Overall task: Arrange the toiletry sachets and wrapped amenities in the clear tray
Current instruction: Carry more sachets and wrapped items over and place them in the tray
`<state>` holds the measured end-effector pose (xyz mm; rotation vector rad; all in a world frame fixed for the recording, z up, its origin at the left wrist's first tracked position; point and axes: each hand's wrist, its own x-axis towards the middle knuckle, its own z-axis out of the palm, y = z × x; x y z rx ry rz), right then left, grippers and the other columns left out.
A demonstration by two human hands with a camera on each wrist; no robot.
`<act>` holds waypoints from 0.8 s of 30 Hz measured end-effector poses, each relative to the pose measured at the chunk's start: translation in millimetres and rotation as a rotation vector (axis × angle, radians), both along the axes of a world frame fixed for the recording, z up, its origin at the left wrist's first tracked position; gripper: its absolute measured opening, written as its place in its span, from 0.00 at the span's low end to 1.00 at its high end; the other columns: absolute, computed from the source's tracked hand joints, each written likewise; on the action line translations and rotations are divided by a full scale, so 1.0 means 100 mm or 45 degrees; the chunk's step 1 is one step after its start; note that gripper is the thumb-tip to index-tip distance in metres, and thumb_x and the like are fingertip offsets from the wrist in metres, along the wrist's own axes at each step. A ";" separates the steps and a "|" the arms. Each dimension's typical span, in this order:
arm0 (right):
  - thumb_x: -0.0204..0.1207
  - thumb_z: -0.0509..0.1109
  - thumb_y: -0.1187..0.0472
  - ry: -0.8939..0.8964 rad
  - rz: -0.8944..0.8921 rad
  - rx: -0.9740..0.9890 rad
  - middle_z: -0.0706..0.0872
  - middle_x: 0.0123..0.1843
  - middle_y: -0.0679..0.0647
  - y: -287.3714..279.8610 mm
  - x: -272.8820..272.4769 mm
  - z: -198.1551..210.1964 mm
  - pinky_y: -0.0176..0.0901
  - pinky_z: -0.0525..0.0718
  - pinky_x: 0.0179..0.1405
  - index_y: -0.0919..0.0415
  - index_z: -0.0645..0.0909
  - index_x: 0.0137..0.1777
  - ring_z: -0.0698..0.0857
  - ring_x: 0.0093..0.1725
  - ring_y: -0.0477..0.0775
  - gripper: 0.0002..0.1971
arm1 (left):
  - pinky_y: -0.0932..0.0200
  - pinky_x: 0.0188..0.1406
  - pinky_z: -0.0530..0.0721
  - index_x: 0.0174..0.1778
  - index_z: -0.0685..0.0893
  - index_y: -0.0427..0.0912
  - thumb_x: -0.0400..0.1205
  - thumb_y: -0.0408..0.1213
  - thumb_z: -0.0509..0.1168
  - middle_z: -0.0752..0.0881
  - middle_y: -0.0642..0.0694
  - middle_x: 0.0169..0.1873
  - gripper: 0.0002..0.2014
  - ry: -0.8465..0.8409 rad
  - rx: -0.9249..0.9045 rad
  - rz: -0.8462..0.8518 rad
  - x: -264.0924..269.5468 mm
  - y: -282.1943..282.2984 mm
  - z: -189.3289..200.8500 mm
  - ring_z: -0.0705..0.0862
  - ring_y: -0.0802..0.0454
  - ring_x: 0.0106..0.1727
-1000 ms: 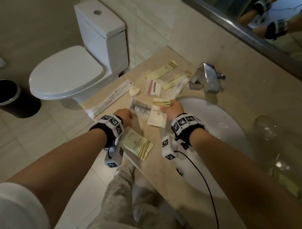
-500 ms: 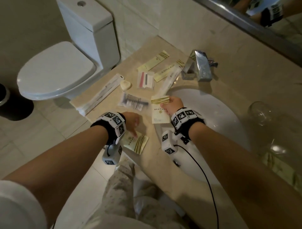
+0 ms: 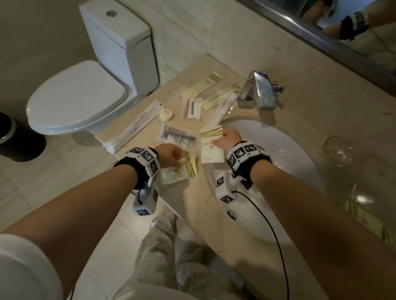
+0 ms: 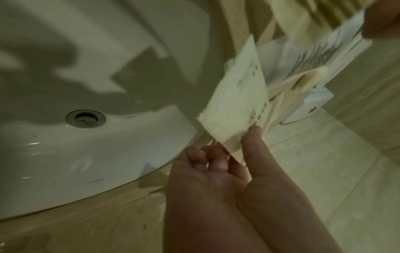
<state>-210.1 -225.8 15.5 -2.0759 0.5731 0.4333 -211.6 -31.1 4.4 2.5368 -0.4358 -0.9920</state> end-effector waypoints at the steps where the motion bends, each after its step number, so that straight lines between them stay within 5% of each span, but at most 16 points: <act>1: 0.76 0.69 0.68 -0.024 -0.001 0.015 0.86 0.64 0.60 -0.03 0.00 0.04 0.52 0.81 0.66 0.64 0.83 0.62 0.84 0.63 0.60 0.15 | 0.60 0.39 0.72 0.31 0.68 0.47 0.76 0.36 0.68 0.77 0.47 0.38 0.15 -0.021 -0.053 0.068 0.05 -0.01 0.02 0.75 0.48 0.43; 4: 0.78 0.67 0.65 -0.065 0.056 0.070 0.86 0.64 0.59 -0.13 -0.03 0.18 0.51 0.81 0.64 0.63 0.82 0.64 0.84 0.63 0.60 0.15 | 0.61 0.37 0.73 0.32 0.65 0.48 0.76 0.32 0.69 0.75 0.48 0.37 0.17 -0.054 -0.242 0.165 0.17 -0.10 0.16 0.74 0.49 0.43; 8: 0.80 0.64 0.62 -0.058 0.190 0.069 0.86 0.62 0.61 -0.31 -0.07 0.36 0.51 0.81 0.64 0.63 0.82 0.63 0.84 0.62 0.61 0.14 | 0.58 0.59 0.75 0.43 0.81 0.42 0.79 0.28 0.63 0.83 0.42 0.49 0.05 -0.123 -0.324 0.093 0.33 -0.34 0.36 0.81 0.44 0.56; 12: 0.82 0.62 0.62 -0.013 0.322 -0.007 0.85 0.62 0.60 -0.51 -0.13 0.49 0.49 0.77 0.68 0.63 0.81 0.64 0.82 0.63 0.57 0.14 | 0.53 0.56 0.78 0.58 0.83 0.35 0.83 0.45 0.60 0.85 0.38 0.54 0.18 -0.081 -0.421 0.095 0.40 -0.64 0.52 0.82 0.44 0.53; 15: 0.82 0.62 0.63 0.023 0.342 -0.010 0.84 0.49 0.50 -0.67 -0.22 0.57 0.41 0.79 0.56 0.57 0.82 0.57 0.81 0.54 0.52 0.09 | 0.56 0.51 0.78 0.54 0.86 0.38 0.80 0.49 0.63 0.86 0.43 0.47 0.18 -0.031 -0.472 0.033 0.42 -0.88 0.56 0.82 0.48 0.48; 19: 0.78 0.68 0.63 -0.035 0.092 0.056 0.86 0.50 0.56 -0.93 -0.41 0.67 0.44 0.81 0.52 0.66 0.81 0.61 0.83 0.51 0.53 0.13 | 0.56 0.42 0.75 0.28 0.78 0.44 0.79 0.41 0.67 0.81 0.45 0.31 0.13 -0.040 -0.368 -0.185 0.38 -1.31 0.65 0.79 0.46 0.40; 22: 0.74 0.73 0.58 -0.068 -0.195 0.064 0.84 0.50 0.55 -1.19 -0.60 0.70 0.41 0.82 0.46 0.61 0.81 0.58 0.82 0.51 0.53 0.14 | 0.52 0.41 0.78 0.32 0.80 0.38 0.79 0.41 0.66 0.81 0.44 0.32 0.13 -0.065 -0.375 -0.221 0.31 -1.61 0.70 0.79 0.46 0.39; 24: 0.72 0.75 0.59 -0.052 -0.432 0.208 0.82 0.47 0.52 -1.40 -0.81 0.72 0.51 0.85 0.50 0.60 0.76 0.55 0.83 0.50 0.53 0.15 | 0.49 0.46 0.83 0.34 0.81 0.36 0.78 0.44 0.67 0.84 0.39 0.35 0.14 -0.083 -0.404 -0.234 0.25 -1.84 0.70 0.82 0.41 0.41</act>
